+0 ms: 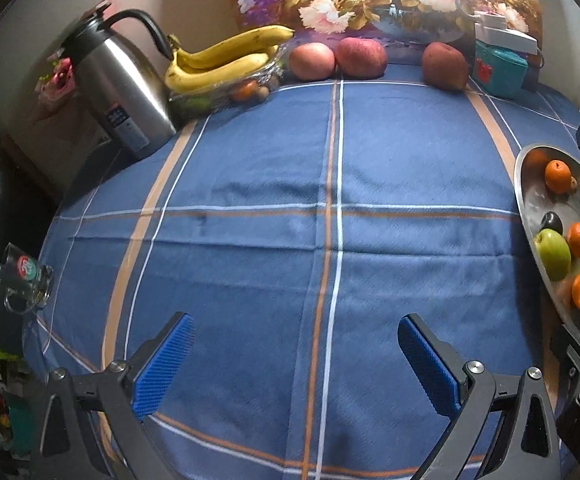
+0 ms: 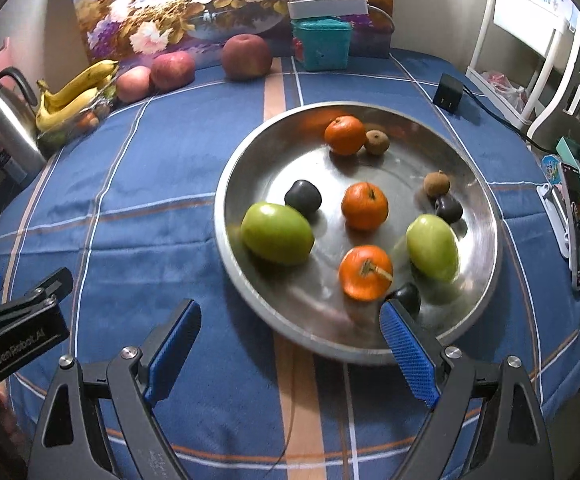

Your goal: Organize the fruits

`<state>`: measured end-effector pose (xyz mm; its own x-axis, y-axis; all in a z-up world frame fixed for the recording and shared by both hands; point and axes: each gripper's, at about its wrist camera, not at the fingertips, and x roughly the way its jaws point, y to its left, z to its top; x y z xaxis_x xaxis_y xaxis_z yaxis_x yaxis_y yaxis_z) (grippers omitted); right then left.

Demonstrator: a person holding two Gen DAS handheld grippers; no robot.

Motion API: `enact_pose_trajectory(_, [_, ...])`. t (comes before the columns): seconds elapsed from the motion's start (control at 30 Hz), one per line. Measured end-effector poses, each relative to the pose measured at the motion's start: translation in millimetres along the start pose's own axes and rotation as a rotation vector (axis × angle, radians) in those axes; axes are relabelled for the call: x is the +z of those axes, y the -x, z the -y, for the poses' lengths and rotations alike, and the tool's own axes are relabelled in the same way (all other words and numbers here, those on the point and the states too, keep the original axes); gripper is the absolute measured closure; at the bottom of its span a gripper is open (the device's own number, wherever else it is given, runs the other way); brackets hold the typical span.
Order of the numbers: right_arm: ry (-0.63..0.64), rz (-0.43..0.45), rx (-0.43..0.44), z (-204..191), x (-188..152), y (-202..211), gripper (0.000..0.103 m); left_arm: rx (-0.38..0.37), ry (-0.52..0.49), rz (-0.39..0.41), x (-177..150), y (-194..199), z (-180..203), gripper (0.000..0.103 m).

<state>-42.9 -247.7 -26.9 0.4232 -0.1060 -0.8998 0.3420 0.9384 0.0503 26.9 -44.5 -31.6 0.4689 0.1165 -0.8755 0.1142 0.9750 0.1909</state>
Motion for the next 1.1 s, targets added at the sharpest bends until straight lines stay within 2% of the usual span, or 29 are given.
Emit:
enact_pose_trajectory(0.43, [-0.015, 0.0, -0.024, 0.9, -10.7, 13.3, 0.012, -0.031, 0.027, 0.038, -10.5, 19.7, -12.6, 0.0])
enact_pose_trajectory(1.1, [-0.022, 0.034, -0.029, 3.1, -11.2, 26.1, 0.012, -0.05, 0.031, 0.01, -11.5, 16.8, -13.6, 0.0])
